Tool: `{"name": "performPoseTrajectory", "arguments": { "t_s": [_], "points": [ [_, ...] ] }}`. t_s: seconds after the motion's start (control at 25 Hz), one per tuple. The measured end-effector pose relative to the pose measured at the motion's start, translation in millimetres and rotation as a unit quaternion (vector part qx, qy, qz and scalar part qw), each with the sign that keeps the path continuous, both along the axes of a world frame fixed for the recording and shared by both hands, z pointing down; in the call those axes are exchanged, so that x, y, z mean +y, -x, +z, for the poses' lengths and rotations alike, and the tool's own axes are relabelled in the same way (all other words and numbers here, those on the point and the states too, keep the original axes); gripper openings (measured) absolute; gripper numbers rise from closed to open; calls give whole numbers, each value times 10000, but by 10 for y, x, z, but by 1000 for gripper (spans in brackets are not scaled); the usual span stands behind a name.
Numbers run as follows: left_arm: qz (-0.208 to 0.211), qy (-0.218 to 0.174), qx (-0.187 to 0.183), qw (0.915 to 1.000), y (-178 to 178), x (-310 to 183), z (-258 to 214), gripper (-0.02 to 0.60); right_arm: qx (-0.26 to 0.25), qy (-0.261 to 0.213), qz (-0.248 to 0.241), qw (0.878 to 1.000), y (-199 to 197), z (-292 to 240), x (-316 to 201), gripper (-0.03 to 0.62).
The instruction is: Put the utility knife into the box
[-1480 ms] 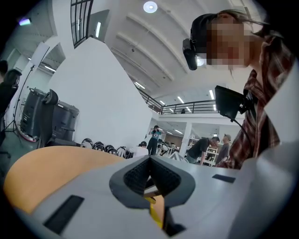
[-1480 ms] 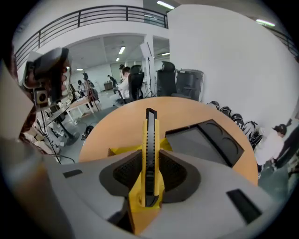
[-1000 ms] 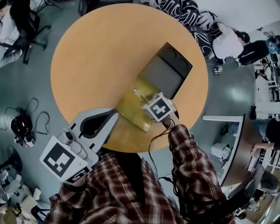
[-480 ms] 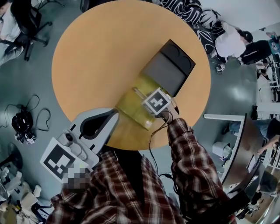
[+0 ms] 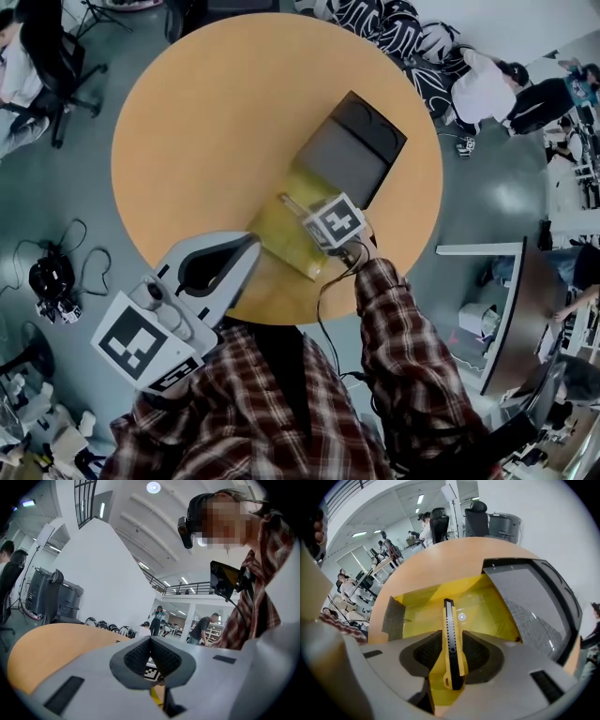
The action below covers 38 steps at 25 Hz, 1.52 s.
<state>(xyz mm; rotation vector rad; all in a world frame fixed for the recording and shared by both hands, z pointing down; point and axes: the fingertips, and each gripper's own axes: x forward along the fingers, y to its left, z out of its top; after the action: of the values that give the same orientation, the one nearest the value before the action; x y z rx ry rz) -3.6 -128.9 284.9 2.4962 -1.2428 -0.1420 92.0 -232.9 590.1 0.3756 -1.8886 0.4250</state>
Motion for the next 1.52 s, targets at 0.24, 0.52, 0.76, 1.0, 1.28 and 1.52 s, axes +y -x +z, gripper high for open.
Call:
{"name": "performPoseTrajectory", "arguments": {
  "t_s": [0.24,0.52,0.76,1.0,1.28,1.52],
  "points": [
    [184,-179,-25,9997,-28,-54,-113,11,-1046,-368,918,9896,90,-605,-136,126],
    [640,-510,-46,9966,-241,-188,-317,11,-2717,-1238,1770,9378,63,-1847,-45,126],
    [1004,-745,-48,9921,-432,-245,-485,11,-3485,-2185,1895,8916,-10,-2756,297,98],
    [1330,-848,-46,9875,-704,-275,-594,11,-3783,-2995,2246,8466,-302,-3322,556,29],
    [1509,-889,-45,9845,-852,-242,-637,11,-3842,-3215,2398,8316,-393,-3457,707,14],
    [1503,-860,-45,9849,-824,-232,-618,11,-3861,-3234,2381,8305,-367,-3470,685,12]
  ]
}}
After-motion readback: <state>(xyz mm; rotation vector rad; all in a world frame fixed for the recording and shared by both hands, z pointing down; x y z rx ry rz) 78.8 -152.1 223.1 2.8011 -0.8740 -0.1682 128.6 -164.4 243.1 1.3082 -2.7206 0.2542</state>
